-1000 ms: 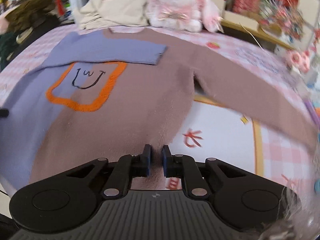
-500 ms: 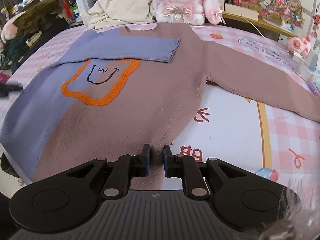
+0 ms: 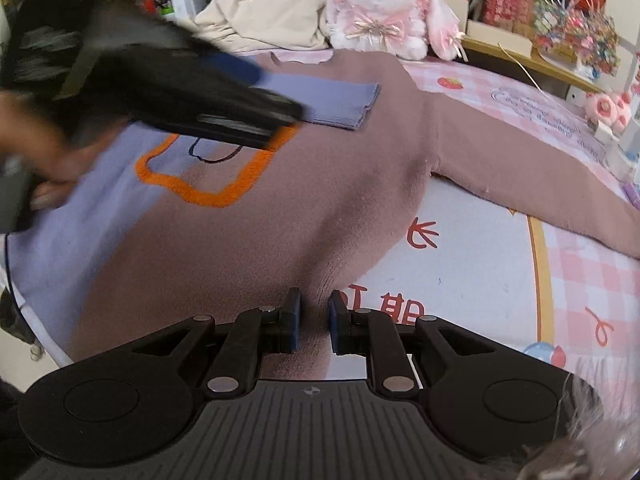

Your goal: Fold clothes

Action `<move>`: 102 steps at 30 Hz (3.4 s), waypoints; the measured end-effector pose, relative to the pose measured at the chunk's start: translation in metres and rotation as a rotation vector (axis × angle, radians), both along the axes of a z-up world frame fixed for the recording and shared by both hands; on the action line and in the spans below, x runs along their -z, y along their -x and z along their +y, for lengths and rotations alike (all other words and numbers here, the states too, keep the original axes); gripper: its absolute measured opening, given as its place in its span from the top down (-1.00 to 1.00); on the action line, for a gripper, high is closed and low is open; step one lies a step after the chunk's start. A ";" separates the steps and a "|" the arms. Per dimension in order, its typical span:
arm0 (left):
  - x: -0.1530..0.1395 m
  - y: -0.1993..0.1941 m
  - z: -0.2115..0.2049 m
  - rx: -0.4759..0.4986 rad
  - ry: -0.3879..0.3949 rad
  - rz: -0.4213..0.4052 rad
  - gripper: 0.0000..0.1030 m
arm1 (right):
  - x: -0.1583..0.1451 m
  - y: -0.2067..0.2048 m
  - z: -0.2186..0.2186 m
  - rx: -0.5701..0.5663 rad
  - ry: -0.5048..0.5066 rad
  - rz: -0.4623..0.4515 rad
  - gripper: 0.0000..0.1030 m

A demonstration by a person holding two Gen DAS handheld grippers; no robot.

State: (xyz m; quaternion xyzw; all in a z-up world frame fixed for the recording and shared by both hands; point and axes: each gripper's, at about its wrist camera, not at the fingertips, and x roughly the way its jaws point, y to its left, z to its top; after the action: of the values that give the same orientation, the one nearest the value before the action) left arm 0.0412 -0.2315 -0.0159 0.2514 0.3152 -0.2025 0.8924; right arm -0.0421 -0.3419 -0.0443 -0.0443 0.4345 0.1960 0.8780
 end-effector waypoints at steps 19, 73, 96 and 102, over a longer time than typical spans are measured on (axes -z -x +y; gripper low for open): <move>0.000 -0.047 0.050 -0.241 0.052 -0.083 0.92 | -0.002 0.001 0.003 0.011 0.010 0.010 0.70; 0.027 -0.007 0.326 -0.607 0.635 0.233 0.06 | -0.005 0.021 0.021 0.463 0.009 0.091 0.22; 0.028 -0.035 0.349 -0.646 0.511 0.215 0.75 | -0.002 0.010 0.068 0.279 0.068 0.032 0.59; 0.014 -0.006 0.343 -0.601 0.473 0.166 0.54 | -0.001 0.011 0.065 0.259 0.063 0.032 0.56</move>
State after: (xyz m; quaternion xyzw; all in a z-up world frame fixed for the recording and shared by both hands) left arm 0.0476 0.1110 -0.0303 -0.0819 0.3905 -0.0188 0.9168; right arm -0.0529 -0.2768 -0.0437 -0.0122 0.4567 0.0677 0.8870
